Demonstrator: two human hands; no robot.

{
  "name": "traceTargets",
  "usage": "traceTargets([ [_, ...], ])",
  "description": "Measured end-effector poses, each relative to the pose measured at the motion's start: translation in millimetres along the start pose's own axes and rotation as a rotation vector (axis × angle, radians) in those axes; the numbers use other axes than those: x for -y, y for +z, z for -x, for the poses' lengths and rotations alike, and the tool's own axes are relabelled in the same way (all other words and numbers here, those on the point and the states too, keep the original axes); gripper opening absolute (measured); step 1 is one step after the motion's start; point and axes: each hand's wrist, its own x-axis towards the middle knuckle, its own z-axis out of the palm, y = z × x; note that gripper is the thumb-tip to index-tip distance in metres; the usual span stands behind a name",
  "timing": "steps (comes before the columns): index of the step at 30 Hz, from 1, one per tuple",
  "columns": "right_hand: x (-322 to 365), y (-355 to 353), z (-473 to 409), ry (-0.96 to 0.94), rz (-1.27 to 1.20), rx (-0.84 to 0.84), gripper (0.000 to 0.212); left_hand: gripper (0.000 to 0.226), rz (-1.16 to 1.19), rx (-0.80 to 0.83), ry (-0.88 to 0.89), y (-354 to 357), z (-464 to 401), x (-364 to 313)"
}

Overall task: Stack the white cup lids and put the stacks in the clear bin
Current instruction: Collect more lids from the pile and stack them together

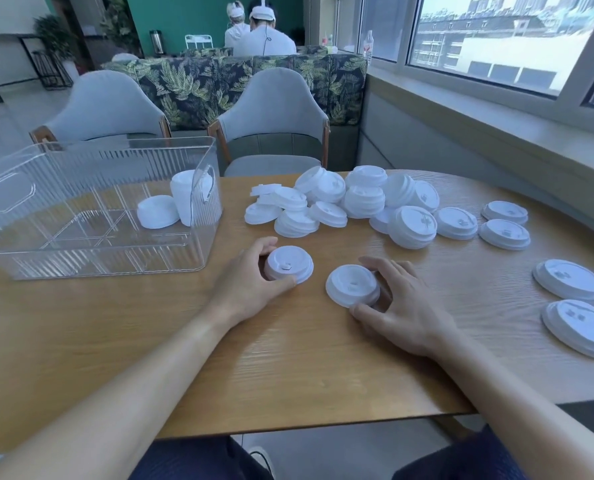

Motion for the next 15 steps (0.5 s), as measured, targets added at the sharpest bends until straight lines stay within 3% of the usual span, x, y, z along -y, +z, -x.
traceTargets([
  [6, 3.9, -2.5, 0.7, 0.0, -0.002, 0.019, 0.073, 0.08, 0.015, -0.106, 0.02, 1.9, 7.3, -8.9],
  [15, 2.9, -1.3, -2.3, -0.004, -0.056, 0.042, 0.072, 0.088, 0.033, -0.103, 0.109, 22.2, 16.1, -32.9],
])
